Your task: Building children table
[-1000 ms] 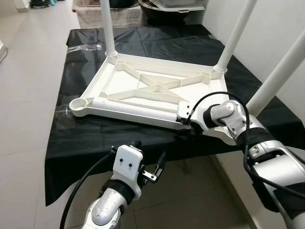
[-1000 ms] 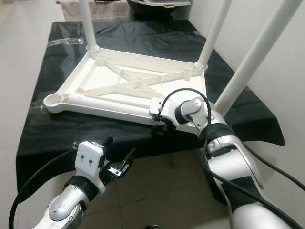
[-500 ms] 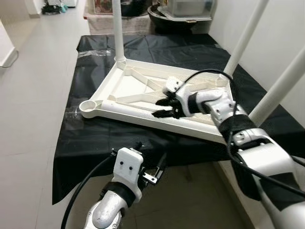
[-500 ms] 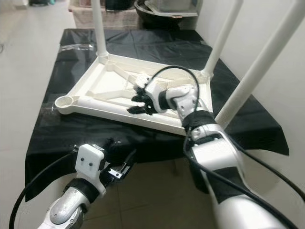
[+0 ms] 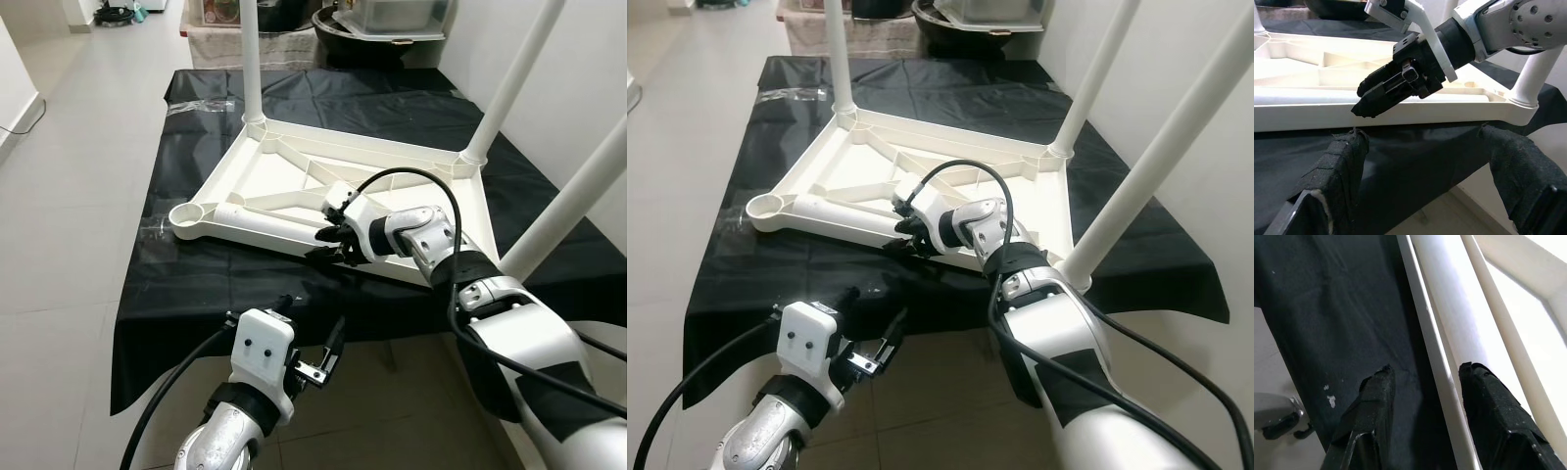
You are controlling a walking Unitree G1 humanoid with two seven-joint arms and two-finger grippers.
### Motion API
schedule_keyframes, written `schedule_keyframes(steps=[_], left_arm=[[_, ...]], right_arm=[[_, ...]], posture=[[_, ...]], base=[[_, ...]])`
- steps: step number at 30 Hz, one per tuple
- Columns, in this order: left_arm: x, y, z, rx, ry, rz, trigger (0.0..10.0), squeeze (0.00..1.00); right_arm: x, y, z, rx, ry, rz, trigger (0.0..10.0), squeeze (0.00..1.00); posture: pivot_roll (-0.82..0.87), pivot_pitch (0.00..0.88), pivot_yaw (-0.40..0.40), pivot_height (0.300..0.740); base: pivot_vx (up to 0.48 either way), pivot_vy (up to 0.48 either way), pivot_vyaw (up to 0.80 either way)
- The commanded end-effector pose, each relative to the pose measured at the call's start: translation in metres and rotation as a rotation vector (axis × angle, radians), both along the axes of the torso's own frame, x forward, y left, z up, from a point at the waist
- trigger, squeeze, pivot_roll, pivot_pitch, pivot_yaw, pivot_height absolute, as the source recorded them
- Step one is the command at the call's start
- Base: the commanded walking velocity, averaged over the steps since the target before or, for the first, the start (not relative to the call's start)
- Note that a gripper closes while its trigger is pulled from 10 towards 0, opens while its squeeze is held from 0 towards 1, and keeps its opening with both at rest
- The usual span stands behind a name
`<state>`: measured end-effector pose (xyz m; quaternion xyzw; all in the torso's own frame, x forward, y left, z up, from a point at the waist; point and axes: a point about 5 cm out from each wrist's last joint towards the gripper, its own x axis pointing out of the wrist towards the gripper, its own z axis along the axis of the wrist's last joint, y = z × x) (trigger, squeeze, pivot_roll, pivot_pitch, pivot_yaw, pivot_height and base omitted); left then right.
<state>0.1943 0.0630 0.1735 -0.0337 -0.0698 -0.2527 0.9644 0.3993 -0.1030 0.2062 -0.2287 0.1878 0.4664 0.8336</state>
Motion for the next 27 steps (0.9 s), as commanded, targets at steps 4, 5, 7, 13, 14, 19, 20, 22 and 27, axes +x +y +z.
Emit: schedule_keyframes(steps=[4,5,7,13,14,19,20,22,27], left_arm=[[-0.007,-0.003,0.004,-0.01,0.009,0.006,10.0,0.0],[-0.007,-0.003,0.004,-0.01,0.009,0.006,10.0,0.0],[-0.008,-0.003,0.004,-0.012,0.012,0.007,10.0,0.0],[-0.012,-0.004,0.006,-0.02,0.018,0.011,10.0,0.0],[-0.013,-0.004,0.007,-0.022,0.021,0.012,10.0,0.0],[-0.015,-0.003,0.009,-0.03,0.03,0.015,10.0,0.0],[-0.015,-0.003,0.009,-0.03,0.03,0.015,10.0,0.0],[-0.015,-0.003,0.009,-0.03,0.032,0.017,10.0,0.0],[-0.014,-0.004,0.01,-0.031,0.03,0.022,10.0,0.0]], right_arm=[[-0.002,-0.005,-0.016,-0.097,0.025,-0.041,10.0,0.0],[-0.002,-0.005,-0.016,-0.097,0.025,-0.041,10.0,0.0],[-0.002,-0.005,-0.017,-0.107,0.025,-0.047,10.0,0.0],[-0.003,-0.003,-0.022,-0.146,0.039,-0.042,10.0,0.0],[-0.004,-0.002,-0.025,-0.177,0.047,-0.016,3.8,0.0],[-0.01,-0.002,-0.03,-0.262,0.091,0.087,0.0,0.0],[-0.01,-0.002,-0.03,-0.262,0.091,0.087,0.0,0.0],[-0.01,-0.003,-0.03,-0.282,0.088,0.109,0.0,0.0],[-0.012,-0.006,-0.023,-0.312,0.102,0.21,0.0,0.0]], posture=[[0.08,0.185,-0.107,0.74],[0.08,0.185,-0.107,0.74],[0.08,0.185,-0.107,0.74],[0.08,0.21,-0.111,0.74],[0.08,0.216,-0.112,0.74],[0.08,0.221,-0.11,0.74],[0.08,0.221,-0.11,0.74],[0.08,0.223,-0.112,0.74],[0.08,0.222,-0.121,0.74]], base=[[0.0,0.0,0.0],[0.0,0.0,0.0],[0.0,0.0,0.0],[0.0,0.0,0.0],[0.0,0.0,0.0],[0.0,0.0,0.0],[0.0,0.0,0.0],[0.0,0.0,0.0],[0.0,0.0,0.0]])
